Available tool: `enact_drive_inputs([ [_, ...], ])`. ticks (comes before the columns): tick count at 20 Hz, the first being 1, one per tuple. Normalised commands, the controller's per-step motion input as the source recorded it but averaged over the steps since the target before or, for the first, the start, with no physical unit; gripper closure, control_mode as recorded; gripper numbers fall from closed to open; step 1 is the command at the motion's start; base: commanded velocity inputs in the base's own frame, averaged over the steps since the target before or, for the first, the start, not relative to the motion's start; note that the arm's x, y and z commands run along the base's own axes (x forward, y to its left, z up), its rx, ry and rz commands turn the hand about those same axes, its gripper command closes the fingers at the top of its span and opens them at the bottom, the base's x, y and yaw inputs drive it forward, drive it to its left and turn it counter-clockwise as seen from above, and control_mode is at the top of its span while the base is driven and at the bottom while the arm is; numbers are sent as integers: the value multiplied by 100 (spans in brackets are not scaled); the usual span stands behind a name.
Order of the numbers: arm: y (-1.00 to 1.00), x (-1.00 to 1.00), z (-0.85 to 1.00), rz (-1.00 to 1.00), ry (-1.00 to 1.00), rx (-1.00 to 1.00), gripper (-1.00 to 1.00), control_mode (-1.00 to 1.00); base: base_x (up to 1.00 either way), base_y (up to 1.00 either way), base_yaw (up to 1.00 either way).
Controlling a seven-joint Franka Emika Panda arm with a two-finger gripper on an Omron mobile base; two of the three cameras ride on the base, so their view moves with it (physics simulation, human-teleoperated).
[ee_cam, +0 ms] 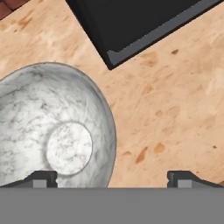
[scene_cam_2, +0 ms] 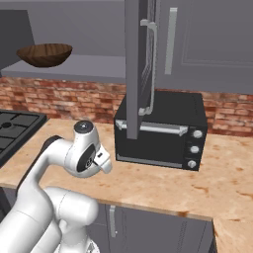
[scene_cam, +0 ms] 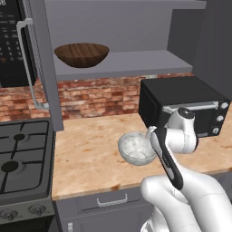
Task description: Open the cabinet. Pick the bowls from the counter and place them in the cabinet. Then close the cabinet.
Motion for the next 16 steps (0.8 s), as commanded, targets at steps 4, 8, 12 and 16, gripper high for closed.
enact_drive_inputs([
  [4, 0, 15, -14, 0, 0, 0, -100, -100, 0, 0, 0],
  [8, 0, 12, -18, 0, 0, 0, -100, -100, 0, 0, 0],
  [12, 0, 12, -17, 0, 0, 0, -100, -100, 0, 0, 0],
  [16, 0, 8, -15, 0, 0, 0, -100, -100, 0, 0, 0],
])
